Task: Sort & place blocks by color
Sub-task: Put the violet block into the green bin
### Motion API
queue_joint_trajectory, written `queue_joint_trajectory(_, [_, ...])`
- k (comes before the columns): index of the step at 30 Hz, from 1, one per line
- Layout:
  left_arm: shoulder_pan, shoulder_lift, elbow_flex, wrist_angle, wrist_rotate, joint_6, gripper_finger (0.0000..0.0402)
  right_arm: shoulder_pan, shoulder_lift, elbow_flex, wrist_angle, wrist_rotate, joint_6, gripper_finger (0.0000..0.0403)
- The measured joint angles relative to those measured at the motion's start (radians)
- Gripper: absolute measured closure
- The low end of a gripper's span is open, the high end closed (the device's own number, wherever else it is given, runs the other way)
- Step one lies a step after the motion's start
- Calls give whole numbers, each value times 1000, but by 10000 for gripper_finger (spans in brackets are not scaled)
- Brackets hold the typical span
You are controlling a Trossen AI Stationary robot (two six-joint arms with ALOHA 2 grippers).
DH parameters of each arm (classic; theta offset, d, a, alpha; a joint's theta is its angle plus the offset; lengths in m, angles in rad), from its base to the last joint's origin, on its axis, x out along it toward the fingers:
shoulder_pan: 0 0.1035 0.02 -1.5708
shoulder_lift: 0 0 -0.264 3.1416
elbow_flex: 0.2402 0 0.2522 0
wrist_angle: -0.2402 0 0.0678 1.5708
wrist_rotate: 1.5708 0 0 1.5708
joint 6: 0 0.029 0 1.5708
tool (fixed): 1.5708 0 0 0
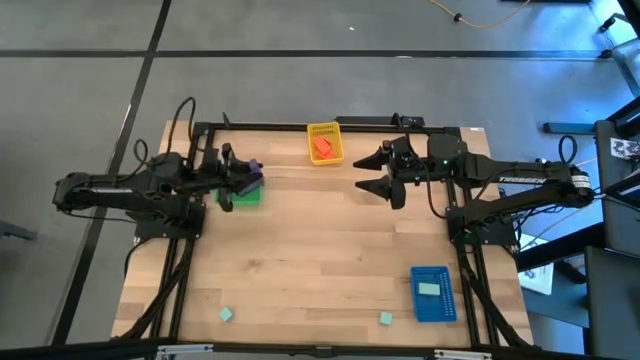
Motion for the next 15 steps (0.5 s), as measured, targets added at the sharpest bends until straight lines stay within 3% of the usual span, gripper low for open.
queue_joint_trajectory(15, [0, 0, 0, 0, 0, 2, 304, 0, 0, 0, 21, 2, 5, 71])
